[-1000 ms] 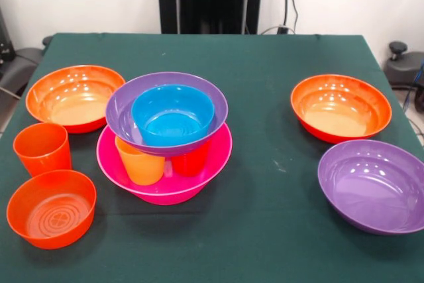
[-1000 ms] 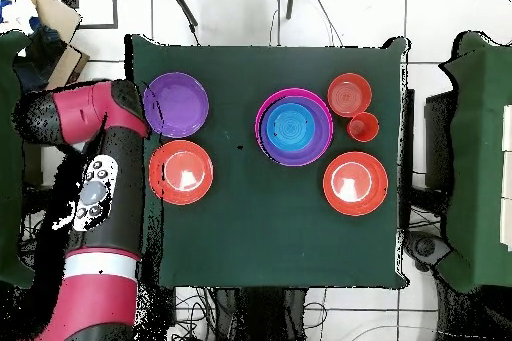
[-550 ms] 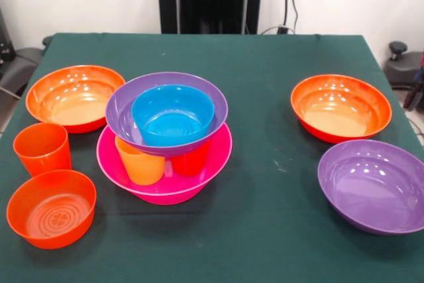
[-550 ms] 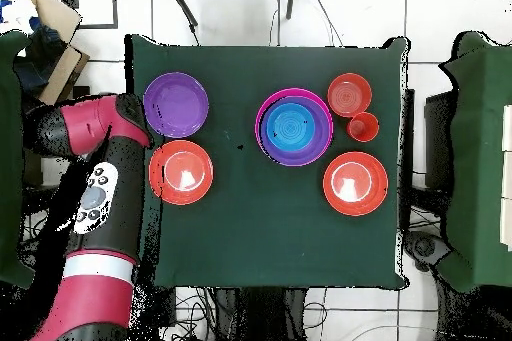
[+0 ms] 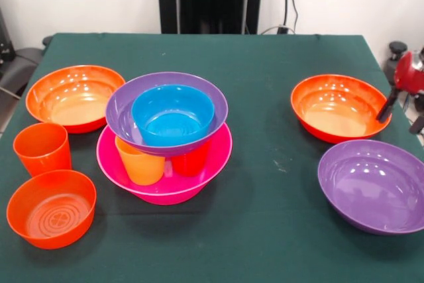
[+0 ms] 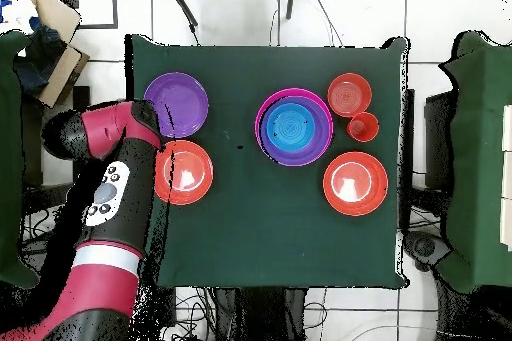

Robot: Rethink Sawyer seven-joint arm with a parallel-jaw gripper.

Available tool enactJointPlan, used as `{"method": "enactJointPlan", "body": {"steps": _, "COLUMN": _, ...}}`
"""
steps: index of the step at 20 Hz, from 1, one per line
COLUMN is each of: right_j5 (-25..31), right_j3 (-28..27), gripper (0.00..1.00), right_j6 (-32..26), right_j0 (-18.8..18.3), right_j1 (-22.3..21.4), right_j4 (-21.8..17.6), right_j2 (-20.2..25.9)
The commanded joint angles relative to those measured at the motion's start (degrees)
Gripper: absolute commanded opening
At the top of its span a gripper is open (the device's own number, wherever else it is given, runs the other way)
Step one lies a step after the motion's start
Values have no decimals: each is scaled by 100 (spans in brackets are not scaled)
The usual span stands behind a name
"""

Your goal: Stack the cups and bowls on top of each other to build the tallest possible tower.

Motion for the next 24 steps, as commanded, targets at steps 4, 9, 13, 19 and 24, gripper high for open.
{"method": "enactJointPlan", "body": {"steps": 4, "right_j5": -334, "right_j3": 541, "gripper": 100, "right_j6": 1354, "right_j0": 100, "right_j1": 408, "right_j4": 104, "right_j2": 335}}
{"method": "enactJointPlan", "body": {"steps": 9, "right_j5": -461, "right_j3": 722, "gripper": 100, "right_j6": 1379, "right_j0": 164, "right_j1": 471, "right_j4": 202, "right_j2": 450}}
{"method": "enactJointPlan", "body": {"steps": 13, "right_j5": -533, "right_j3": 640, "gripper": 100, "right_j6": 1411, "right_j0": 198, "right_j1": 652, "right_j4": 366, "right_j2": 561}}
{"method": "enactJointPlan", "body": {"steps": 19, "right_j5": -507, "right_j3": 798, "gripper": 100, "right_j6": 1351, "right_j0": 249, "right_j1": 632, "right_j4": 632, "right_j2": 692}}
{"method": "enactJointPlan", "body": {"steps": 24, "right_j5": -860, "right_j3": 666, "gripper": 100, "right_j6": 1123, "right_j0": 137, "right_j1": 943, "right_j4": 809, "right_j2": 899}}
